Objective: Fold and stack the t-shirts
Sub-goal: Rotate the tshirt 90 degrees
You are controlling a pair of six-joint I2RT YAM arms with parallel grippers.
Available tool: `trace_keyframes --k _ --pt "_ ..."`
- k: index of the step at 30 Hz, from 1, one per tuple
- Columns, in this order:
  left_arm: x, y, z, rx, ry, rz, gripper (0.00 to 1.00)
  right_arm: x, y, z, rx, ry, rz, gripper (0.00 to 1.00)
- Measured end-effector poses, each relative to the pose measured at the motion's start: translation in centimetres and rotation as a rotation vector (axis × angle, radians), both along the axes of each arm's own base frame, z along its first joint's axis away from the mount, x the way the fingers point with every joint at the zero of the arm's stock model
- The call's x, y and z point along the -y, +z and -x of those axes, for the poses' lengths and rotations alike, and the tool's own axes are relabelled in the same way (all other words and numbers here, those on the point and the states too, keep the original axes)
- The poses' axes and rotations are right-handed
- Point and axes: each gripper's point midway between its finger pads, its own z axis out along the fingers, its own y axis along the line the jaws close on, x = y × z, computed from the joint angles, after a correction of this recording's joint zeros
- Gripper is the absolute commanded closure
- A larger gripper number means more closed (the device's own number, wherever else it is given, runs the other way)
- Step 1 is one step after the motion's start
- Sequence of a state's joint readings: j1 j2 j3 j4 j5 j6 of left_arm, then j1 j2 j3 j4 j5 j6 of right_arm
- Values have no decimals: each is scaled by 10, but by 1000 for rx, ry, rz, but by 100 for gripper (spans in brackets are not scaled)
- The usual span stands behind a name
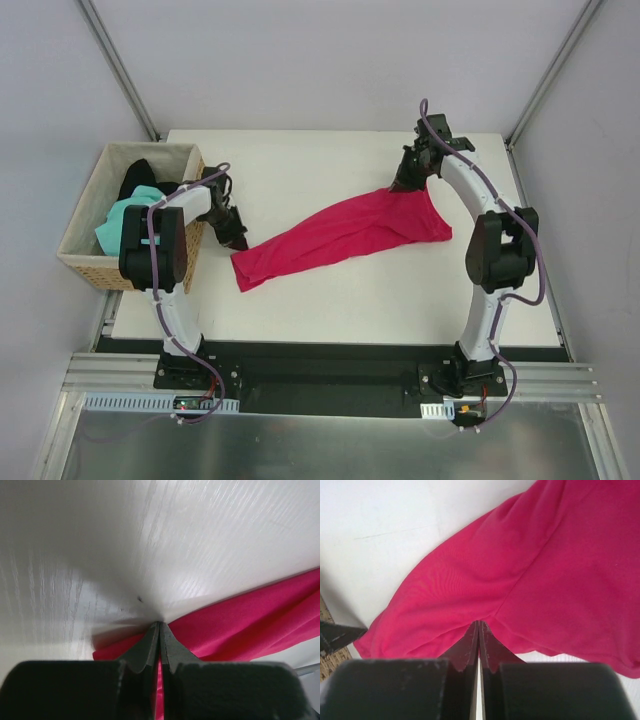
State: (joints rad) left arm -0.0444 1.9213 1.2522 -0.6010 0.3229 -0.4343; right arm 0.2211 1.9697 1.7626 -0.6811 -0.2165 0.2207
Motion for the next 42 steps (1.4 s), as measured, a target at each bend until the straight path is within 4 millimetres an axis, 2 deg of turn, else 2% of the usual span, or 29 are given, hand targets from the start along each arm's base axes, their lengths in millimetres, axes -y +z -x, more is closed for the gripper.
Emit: trace_keyframes --k 7,11,18,23,28,32,38,42 --pt "3 2 17 -15 -5 -17 100 13 -44 -6 -90 -29 22 99" --pt "9 7 21 -7 -11 -15 100 22 -55 -9 -114 -54 23 99" --pt "23 17 28 14 -39 -9 100 62 -65 -19 -121 -173 30 99" --pt "27 16 31 5 -43 -9 100 85 -85 -10 -173 -257 51 99" --pt "27 16 31 4 -41 -9 100 85 -97 0 -213 -279 51 99" --pt "27 16 32 2 -40 -9 100 83 -100 2 -222 -286 47 99" --pt "27 22 35 -1 -34 -8 100 81 -107 -3 -229 -297 40 99" --pt "27 34 36 13 -24 -5 100 78 -117 -19 -240 -302 23 99"
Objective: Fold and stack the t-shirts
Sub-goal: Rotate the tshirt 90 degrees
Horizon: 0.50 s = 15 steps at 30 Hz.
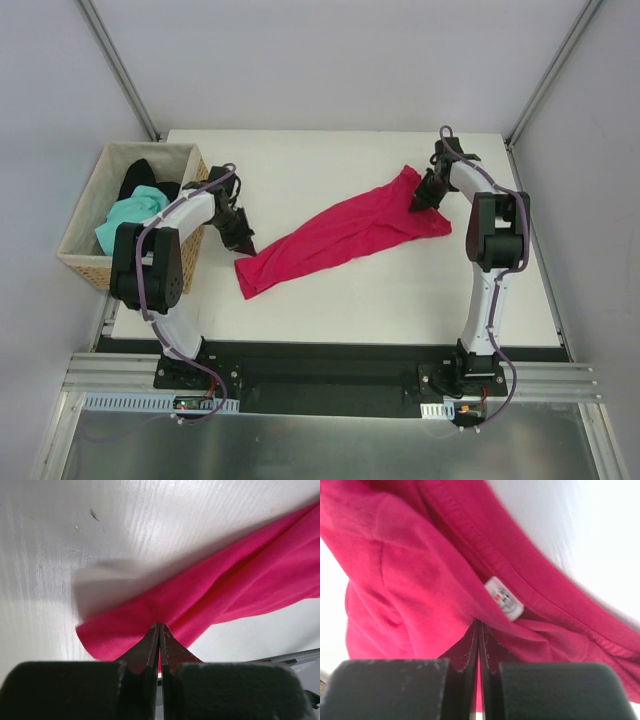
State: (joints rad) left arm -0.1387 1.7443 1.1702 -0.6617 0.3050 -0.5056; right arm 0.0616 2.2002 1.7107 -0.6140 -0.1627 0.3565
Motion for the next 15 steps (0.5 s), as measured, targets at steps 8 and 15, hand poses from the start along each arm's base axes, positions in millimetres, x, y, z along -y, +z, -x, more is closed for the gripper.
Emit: trace_keyframes --k 8,15 --pt "1 26 -11 36 3 1 100 -5 0 -35 47 -16 -29 99" --pt "-1 58 -27 90 7 -18 100 -8 1 -63 78 -30 -83 99"
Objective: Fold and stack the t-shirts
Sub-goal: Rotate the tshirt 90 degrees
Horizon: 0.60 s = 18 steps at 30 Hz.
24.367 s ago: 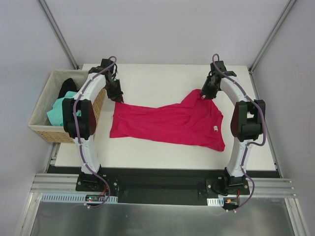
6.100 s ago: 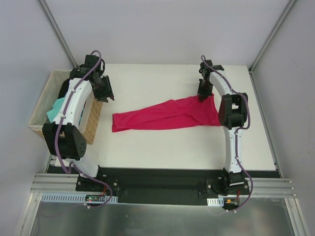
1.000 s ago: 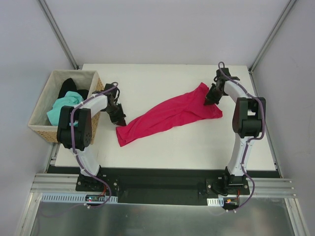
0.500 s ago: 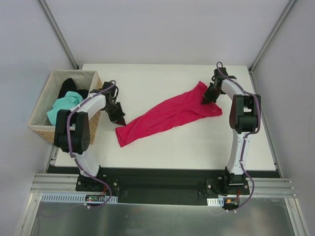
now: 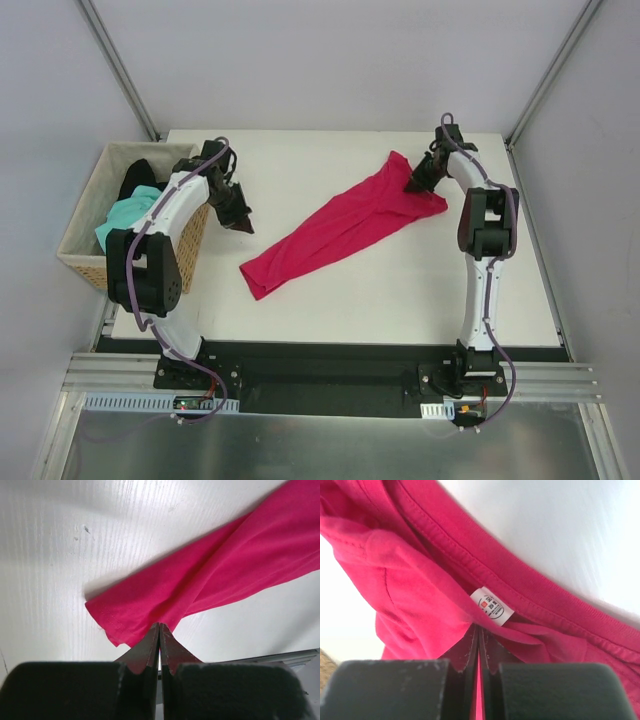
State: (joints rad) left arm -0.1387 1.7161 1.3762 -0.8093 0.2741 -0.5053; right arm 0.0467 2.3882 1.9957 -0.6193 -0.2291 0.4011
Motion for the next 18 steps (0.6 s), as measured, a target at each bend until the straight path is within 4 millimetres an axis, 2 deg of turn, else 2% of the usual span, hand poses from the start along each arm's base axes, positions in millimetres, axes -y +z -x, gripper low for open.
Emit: trace_keyframes --k 4,7,13,18 --pt "0 16 -8 31 1 -5 100 -7 1 -26 42 14 -58 99" --pt "-2 21 -8 32 1 -12 100 -18 1 -42 84 44 -134 99" --pt "-3 21 -1 5 -3 -19 100 -34 2 -53 137 95 -239 99" --pt "-4 21 1 -2 -11 -24 100 -35 3 -55 170 137 -231 99"
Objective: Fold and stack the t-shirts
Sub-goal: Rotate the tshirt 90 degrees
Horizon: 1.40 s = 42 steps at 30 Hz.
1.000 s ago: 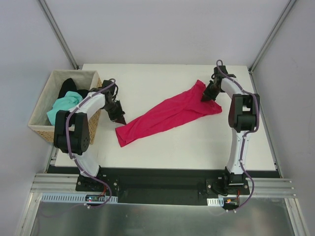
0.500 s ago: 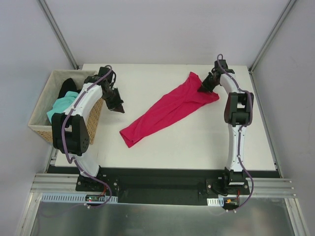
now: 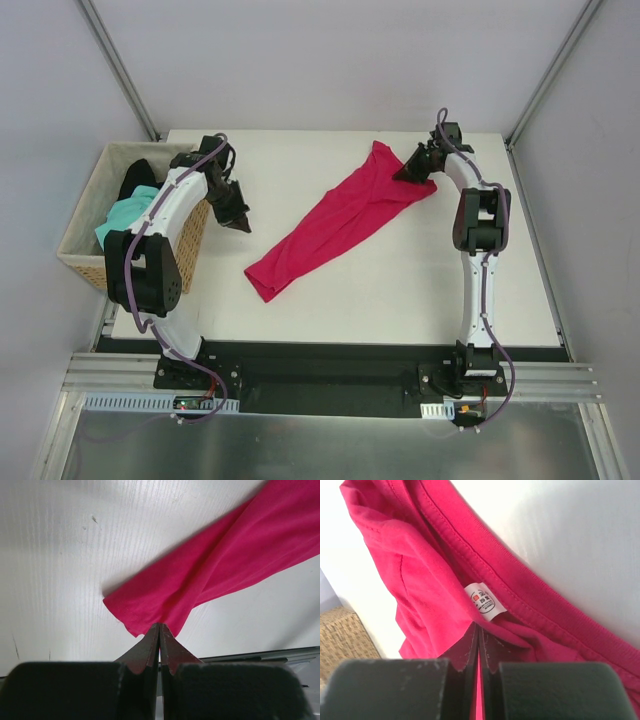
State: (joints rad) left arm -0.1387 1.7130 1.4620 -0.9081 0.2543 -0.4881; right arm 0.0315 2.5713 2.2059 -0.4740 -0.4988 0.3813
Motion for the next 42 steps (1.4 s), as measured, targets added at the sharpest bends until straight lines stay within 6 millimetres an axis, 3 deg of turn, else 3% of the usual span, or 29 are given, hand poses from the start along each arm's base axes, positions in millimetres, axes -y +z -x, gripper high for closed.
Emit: trace_keyframes --k 4,7,9,12,14,15,17,19,22,25,27,30,33,42 --pt "-1 0 1 -1 -8 -5 100 5 5 0 30 28 38 99" --pt "-1 1 0 9 -15 -6 100 9 24 3 57 44 66 99" --pt "-1 4 -2 26 -23 -6 100 11 51 3 98 50 80 99" --pt "-1 11 -4 60 -33 -4 100 11 116 8 208 48 91 99" --pt "-1 17 -7 85 -39 -2 100 8 162 21 287 48 94 99" --pt "-1 21 -9 104 -44 -1 100 2 187 34 326 54 94 99" --pt "-1 26 -12 131 -55 -1 100 -15 216 53 384 75 87 99" --pt "0 30 -14 152 -64 -1 100 -44 230 76 414 118 70 99" --pt "0 34 -16 170 -77 2 100 -95 213 107 374 199 34 99" --pt "0 37 -16 184 -82 2 100 -134 161 137 245 267 26 99" --pt "0 42 -15 199 -83 3 100 -147 127 151 159 289 38 99" --pt "-1 50 -11 228 -83 5 100 -158 95 165 77 308 57 99" --pt "-2 57 -5 252 -81 5 100 -166 81 175 41 319 68 99" --pt "-5 68 -1 291 -75 1 98 -196 62 204 -5 372 73 99"
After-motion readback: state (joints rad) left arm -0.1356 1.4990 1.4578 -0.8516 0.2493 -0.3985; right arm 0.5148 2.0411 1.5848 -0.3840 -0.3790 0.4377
